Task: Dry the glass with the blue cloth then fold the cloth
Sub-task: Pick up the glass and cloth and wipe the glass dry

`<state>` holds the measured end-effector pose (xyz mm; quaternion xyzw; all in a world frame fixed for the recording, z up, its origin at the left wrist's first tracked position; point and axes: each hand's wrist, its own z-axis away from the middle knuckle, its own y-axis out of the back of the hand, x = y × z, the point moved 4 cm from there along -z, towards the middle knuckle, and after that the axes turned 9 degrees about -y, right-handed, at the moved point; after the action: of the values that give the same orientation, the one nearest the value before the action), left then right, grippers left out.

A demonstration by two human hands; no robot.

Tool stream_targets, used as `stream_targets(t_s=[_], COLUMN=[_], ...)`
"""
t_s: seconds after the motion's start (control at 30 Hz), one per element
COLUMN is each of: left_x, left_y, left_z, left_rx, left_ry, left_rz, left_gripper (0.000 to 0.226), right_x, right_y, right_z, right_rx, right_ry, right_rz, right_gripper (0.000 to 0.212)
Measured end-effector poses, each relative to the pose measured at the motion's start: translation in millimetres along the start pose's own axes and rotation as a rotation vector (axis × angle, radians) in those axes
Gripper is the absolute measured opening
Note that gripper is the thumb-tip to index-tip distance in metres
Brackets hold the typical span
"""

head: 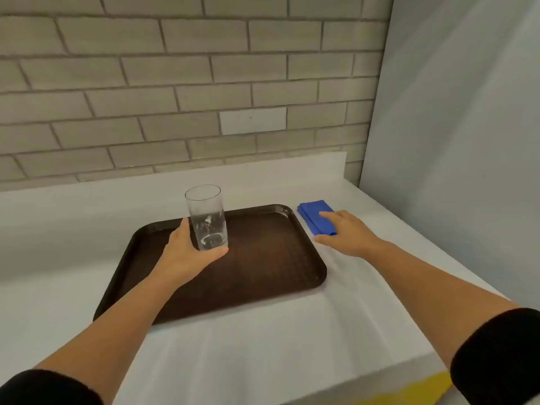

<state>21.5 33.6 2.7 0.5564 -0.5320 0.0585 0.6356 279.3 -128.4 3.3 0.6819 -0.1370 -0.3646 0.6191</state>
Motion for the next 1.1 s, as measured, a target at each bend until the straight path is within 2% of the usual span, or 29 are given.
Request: stream_targets(t_s=[0.1, 0.27, 0.43, 0.53, 0.63, 0.83, 0.9, 1.03, 1.1], left_x=[-15, -45, -70, -83, -90, -82, -79, -73, -66], left_y=[-11, -29, -50, -57, -59, -61, -60, -53, -48], left_z=[-34, -69, -75, -77, -82, -92, -96, -98, -100], left_rx=[0.091, 0.196, 0.313, 0.371, 0.406, 0.409, 0.408, 0.387, 0.381], left_ry=[-0.017, 0.011, 0.083, 0.151, 0.169, 0.154, 0.151, 0.156, 0.157], left_rz=[0.075, 0.115, 0.186, 0.196, 0.220, 0.316, 0.341, 0.356, 0.403], left_gripper=[0.082, 0.083, 0.074, 0.068, 0.061, 0.069, 0.069, 0.067, 0.067], right_x=[12, 25, 40, 46, 45, 37, 39, 41, 29], right_y=[-6, -27, -57, -71, -73, -67, -61, -43, -34], right_z=[-50, -112, -145, -152, -156, -167, -172, -173, -170], right_rx=[-0.046, -0.097, -0.136, -0.069, 0.067, 0.159, 0.154, 0.144, 0.171], right_ry=[-0.019, -0.021, -0.025, -0.003, 0.014, -0.007, -0.033, -0.217, -0.239], right_rz=[0.008, -0.005, 0.084, 0.187, 0.256, 0.245, 0.154, -0.412, -0.611], right_gripper=[0.070, 0.071, 0.075, 0.068, 0.051, 0.034, 0.029, 0.023, 0.020])
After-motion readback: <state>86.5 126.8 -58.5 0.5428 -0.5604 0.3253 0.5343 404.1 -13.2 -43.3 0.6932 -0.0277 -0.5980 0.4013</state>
